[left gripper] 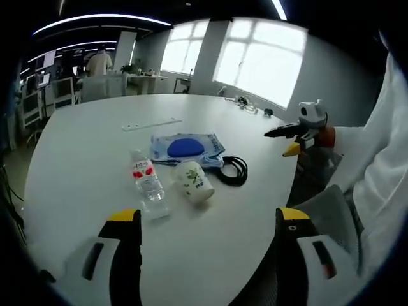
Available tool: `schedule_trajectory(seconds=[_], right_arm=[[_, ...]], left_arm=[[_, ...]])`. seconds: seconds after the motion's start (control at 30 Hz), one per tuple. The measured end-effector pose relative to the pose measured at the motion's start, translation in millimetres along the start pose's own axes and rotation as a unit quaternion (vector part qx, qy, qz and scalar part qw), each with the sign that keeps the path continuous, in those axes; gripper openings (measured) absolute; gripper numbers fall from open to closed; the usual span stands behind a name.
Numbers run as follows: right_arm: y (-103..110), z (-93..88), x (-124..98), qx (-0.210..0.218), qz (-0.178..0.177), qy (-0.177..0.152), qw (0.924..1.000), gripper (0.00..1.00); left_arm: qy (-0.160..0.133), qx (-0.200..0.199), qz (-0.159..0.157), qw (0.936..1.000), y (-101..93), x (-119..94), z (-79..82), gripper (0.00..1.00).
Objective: Arrange the tabletop items into an orderly group along one side of the table until the central work area is clear of visible clutter.
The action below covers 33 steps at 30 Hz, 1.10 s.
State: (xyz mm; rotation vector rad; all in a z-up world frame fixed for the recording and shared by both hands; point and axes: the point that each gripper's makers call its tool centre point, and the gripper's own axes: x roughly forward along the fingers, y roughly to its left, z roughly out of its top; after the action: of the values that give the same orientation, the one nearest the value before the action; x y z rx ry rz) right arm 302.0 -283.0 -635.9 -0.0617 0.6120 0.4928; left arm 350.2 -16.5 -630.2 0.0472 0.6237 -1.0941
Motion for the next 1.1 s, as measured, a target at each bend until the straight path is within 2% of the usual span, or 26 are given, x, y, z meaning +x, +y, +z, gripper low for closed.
schedule_trajectory(seconds=[0.5, 1.1], right_arm=[[-7, 15.9, 17, 0.004, -0.006, -0.006, 1.0, 0.76], [-22, 23.8, 34, 0.025, -0.026, -0.006, 0.9993, 0.69]], left_arm=[[0.0, 0.017, -0.009, 0.9998, 14.9, 18, 22.3, 0.88], [0.003, 0.038, -0.029, 0.9988, 32.5, 47, 46.4, 0.88]])
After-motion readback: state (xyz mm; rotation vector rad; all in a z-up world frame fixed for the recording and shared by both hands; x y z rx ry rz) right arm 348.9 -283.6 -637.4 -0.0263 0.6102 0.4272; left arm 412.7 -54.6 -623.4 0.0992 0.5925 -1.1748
